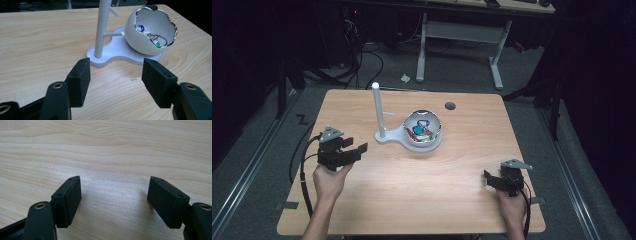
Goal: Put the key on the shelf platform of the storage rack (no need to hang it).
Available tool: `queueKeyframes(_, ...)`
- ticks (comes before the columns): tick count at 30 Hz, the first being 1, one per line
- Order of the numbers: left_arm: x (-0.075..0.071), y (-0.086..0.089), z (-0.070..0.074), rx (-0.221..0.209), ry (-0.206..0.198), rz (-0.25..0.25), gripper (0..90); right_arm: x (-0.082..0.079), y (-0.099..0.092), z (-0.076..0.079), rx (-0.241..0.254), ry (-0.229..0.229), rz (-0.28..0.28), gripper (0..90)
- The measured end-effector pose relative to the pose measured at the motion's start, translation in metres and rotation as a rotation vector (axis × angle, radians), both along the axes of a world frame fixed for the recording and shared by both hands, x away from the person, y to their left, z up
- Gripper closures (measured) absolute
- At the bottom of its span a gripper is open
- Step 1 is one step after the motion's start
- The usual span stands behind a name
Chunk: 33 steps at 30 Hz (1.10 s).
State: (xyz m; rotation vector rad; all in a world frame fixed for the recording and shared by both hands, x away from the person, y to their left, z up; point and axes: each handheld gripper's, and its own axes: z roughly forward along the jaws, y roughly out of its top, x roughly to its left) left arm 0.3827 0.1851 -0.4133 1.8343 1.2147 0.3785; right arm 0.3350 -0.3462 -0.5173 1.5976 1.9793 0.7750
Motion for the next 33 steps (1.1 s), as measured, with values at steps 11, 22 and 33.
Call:
queueKeyframes(11,-0.006,0.004,-0.011,0.001,0.018,0.013,40.0,0.0,0.0,0.0,0.0,0.0,0.0,27.7)
queueKeyframes(22,-0.009,0.001,-0.023,0.005,0.039,0.013,39.5,0.0,0.0,0.0,0.0,-0.001,0.0,27.7)
queueKeyframes(33,-0.012,0.0,-0.036,0.001,0.068,0.015,39.1,0.0,0.0,0.0,-0.001,-0.001,0.0,27.7)
